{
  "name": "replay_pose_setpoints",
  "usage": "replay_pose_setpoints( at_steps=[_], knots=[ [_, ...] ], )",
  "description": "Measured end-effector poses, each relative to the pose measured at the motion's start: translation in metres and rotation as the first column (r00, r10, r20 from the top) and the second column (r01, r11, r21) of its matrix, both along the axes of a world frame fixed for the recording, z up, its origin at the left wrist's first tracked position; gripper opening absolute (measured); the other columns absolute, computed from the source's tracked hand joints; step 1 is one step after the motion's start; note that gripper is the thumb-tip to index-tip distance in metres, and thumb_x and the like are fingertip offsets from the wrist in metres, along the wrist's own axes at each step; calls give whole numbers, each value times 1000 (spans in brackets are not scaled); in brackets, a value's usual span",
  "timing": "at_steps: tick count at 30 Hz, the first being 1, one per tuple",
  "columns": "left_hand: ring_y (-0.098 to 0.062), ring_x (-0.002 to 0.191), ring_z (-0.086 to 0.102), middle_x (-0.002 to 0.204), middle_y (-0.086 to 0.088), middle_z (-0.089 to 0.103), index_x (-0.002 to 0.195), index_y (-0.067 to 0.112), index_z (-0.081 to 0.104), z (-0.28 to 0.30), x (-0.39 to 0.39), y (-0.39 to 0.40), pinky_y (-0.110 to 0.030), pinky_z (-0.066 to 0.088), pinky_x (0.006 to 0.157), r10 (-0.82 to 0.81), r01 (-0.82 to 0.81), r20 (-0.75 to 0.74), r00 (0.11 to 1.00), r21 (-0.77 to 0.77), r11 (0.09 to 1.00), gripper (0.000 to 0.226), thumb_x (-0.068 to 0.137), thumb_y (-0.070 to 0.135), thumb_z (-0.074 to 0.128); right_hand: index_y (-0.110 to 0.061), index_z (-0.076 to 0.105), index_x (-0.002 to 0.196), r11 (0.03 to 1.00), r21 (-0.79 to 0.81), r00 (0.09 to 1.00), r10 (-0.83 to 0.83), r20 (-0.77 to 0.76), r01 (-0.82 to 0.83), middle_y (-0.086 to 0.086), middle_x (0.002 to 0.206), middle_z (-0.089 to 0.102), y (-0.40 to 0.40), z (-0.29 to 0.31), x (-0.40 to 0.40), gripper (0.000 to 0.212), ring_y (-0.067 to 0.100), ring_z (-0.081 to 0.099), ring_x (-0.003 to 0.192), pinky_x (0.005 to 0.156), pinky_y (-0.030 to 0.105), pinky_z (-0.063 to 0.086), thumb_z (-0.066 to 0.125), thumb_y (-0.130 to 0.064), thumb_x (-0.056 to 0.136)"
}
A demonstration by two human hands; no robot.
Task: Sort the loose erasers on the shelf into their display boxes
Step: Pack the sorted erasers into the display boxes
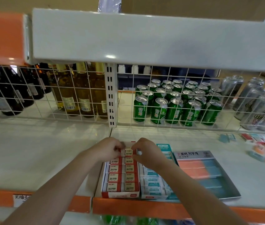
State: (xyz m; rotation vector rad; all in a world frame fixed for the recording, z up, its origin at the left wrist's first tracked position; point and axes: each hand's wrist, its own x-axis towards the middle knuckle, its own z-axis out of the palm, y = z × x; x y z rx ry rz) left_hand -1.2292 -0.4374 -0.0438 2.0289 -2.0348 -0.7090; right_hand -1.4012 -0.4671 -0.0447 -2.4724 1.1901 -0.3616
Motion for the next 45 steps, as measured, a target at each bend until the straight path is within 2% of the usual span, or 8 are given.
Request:
replay_pose_setpoints(
  at_steps=[7, 15, 19, 24, 28, 39, 42, 45],
  knots=[
    [-15, 101, 56, 114, 0, 61, 117, 19, 63, 4, 3, -6, -24, 45, 83, -22, 21, 98, 995, 13, 1000, 34, 82, 18, 66, -12, 68, 100, 1000, -6, 1000, 4, 8, -4, 3, 107, 54, 1, -3, 1, 20, 15, 53, 87, 71, 17, 38, 53, -16, 87],
    [-11, 79, 57, 95, -2, 70, 102, 17, 72, 10, 0, -10, -21, 41, 68, -38, 37, 69, 997, 9, 999, 20, 84, 17, 63, -15, 68, 104, 999, -12, 999, 31, 17, -31, 2, 104, 56, -1, 0, 0, 22, 13, 51, 86, 70, 17, 39, 53, -19, 89],
    [-17, 86, 60, 96, -2, 69, 102, 18, 71, 9, -5, -15, -25, 45, 71, -12, 18, 161, 987, -36, 999, 21, 85, 16, 59, -18, 68, 103, 999, -2, 999, 36, 32, -36, -5, 94, 49, -2, -1, -1, 20, 9, 46, 83, 60, 10, 33, 54, -21, 89],
    [-18, 88, 61, 96, -1, 67, 101, 18, 71, 5, -4, -13, -24, 43, 70, 74, -47, 216, 974, -129, 991, 19, 86, 21, 59, -17, 67, 103, 999, -13, 999, 43, 14, -42, 0, 100, 54, -2, -1, 0, 20, 9, 46, 82, 58, 9, 32, 53, -23, 90],
    [-19, 88, 62, 97, -3, 69, 105, 20, 71, 3, -5, -13, -23, 43, 71, 42, -24, 219, 975, -83, 996, 23, 88, 17, 57, -14, 68, 103, 1000, -19, 1000, 18, 3, -18, 3, 101, 54, -3, 1, 5, 24, 16, 53, 88, 68, 18, 38, 52, -28, 91],
    [-20, 93, 61, 99, -4, 67, 97, 15, 71, 4, 4, -9, -28, 47, 78, 35, -9, 235, 971, -109, 994, 17, 86, 22, 60, -7, 65, 96, 995, -63, 977, 67, -205, -82, 5, 92, 48, -16, 9, 22, 27, 20, 49, 88, 72, 26, 35, 52, -30, 91],
    [-20, 92, 61, 100, -5, 68, 101, 13, 72, 3, 3, -7, -27, 47, 79, 5, 14, 225, 974, -86, 996, 20, 87, 19, 58, -5, 64, 99, 991, -85, 963, 79, -257, -104, 11, 101, 55, -17, 6, 30, 25, 25, 52, 98, 76, 29, 37, 50, -25, 91],
    [-22, 94, 61, 101, -8, 67, 102, 10, 71, 4, 2, -6, -23, 41, 74, -17, 33, 238, 971, -67, 997, 21, 89, 16, 56, -5, 63, 99, 989, -103, 954, 71, -290, -104, 11, 102, 60, -18, 4, 37, 22, 23, 52, 94, 74, 29, 37, 51, -23, 92]
  ],
)
